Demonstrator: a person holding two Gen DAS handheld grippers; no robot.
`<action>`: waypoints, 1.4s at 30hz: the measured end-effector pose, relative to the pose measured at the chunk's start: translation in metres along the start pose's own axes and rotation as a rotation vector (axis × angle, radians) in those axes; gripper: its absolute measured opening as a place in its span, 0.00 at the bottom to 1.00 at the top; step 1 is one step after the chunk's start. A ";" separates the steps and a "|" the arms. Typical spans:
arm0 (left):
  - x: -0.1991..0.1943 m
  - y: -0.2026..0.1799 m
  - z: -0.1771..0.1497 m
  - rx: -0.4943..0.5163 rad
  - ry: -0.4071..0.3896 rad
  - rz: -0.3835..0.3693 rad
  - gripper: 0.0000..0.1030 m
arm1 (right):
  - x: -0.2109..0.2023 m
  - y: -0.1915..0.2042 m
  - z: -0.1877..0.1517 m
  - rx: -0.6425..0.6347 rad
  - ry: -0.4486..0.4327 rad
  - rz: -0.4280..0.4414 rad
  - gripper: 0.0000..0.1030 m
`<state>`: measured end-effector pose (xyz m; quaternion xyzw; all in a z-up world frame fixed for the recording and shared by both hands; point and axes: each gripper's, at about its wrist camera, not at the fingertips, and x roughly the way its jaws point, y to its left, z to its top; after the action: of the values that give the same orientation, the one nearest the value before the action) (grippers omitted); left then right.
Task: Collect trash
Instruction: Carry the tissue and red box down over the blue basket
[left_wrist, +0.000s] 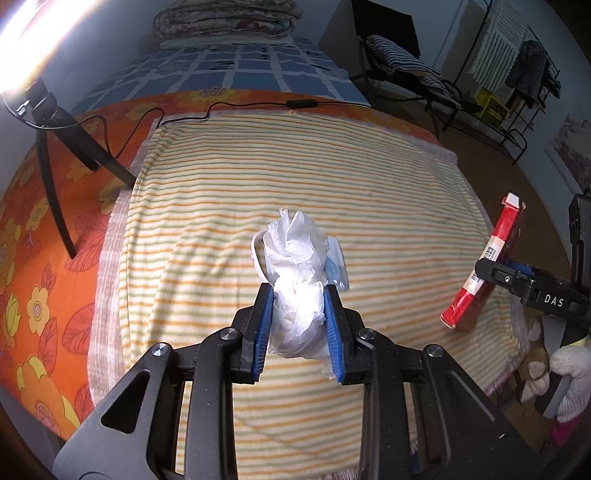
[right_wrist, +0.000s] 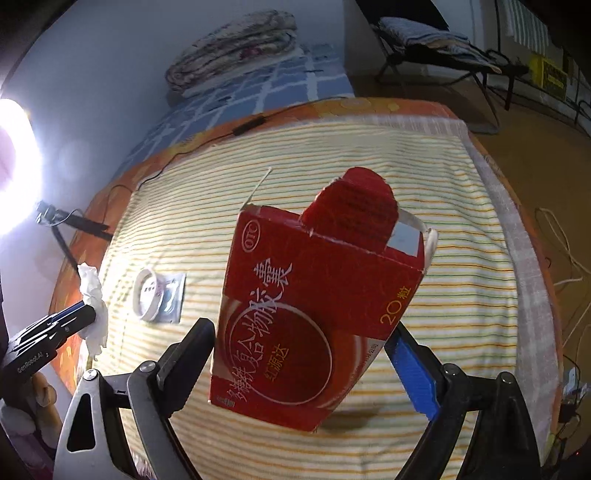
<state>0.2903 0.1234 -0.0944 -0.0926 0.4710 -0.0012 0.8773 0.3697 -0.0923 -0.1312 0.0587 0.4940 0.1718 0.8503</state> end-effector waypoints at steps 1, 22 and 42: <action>-0.003 -0.002 -0.003 0.004 -0.002 -0.004 0.26 | -0.003 0.002 -0.002 -0.010 -0.006 -0.001 0.91; -0.047 -0.025 -0.079 0.002 0.015 -0.067 0.26 | -0.069 0.045 -0.058 -0.192 -0.103 0.027 0.89; -0.049 -0.027 -0.174 -0.047 0.121 -0.101 0.26 | -0.094 0.068 -0.151 -0.270 -0.014 0.120 0.90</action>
<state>0.1218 0.0733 -0.1436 -0.1365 0.5177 -0.0403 0.8436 0.1817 -0.0718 -0.1119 -0.0257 0.4561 0.2867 0.8421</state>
